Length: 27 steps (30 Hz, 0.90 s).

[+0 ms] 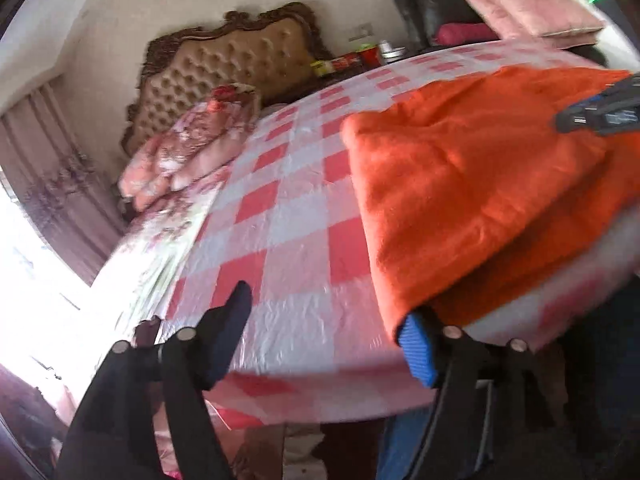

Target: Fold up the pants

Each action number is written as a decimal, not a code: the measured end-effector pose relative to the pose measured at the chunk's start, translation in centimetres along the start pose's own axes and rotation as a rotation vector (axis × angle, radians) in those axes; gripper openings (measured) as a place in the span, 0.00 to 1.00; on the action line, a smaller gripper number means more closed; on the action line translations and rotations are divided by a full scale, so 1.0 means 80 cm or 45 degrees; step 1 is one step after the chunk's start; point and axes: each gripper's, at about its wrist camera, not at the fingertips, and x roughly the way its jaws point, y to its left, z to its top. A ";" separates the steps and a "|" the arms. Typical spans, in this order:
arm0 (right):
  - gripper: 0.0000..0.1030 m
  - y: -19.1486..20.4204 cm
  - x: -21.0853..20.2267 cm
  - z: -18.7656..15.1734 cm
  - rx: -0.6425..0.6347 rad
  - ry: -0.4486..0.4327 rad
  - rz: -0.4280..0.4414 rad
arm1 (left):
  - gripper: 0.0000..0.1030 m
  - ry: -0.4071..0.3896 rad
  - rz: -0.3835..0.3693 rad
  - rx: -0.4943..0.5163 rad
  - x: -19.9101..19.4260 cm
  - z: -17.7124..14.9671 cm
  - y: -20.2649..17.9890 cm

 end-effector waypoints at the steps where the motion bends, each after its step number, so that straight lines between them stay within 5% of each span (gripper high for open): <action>1: 0.36 -0.002 0.000 -0.001 0.007 -0.001 0.003 | 0.74 -0.008 -0.031 0.009 -0.011 -0.005 0.003; 4: 0.36 0.000 0.000 -0.001 -0.001 0.002 -0.002 | 0.83 -0.042 -0.067 0.118 -0.028 -0.011 0.001; 8: 0.38 0.003 0.000 -0.002 -0.009 -0.003 -0.017 | 0.89 -0.085 0.113 0.107 -0.004 -0.009 -0.004; 13: 0.44 0.003 0.001 -0.001 -0.006 -0.011 -0.027 | 0.90 -0.170 0.331 0.306 0.021 0.001 -0.022; 17: 0.48 0.003 0.002 -0.001 -0.008 -0.012 -0.039 | 0.89 -0.177 0.110 0.276 0.010 -0.001 -0.003; 19: 0.50 0.006 0.002 0.000 -0.025 -0.014 -0.055 | 0.98 -0.292 0.128 0.317 0.002 -0.007 0.003; 23: 0.52 0.004 0.001 0.002 -0.043 0.006 -0.045 | 0.98 -0.493 0.235 0.694 0.011 -0.044 -0.013; 27: 0.52 -0.016 -0.020 0.019 0.018 -0.028 0.075 | 0.98 -0.464 0.008 0.673 -0.013 -0.036 0.014</action>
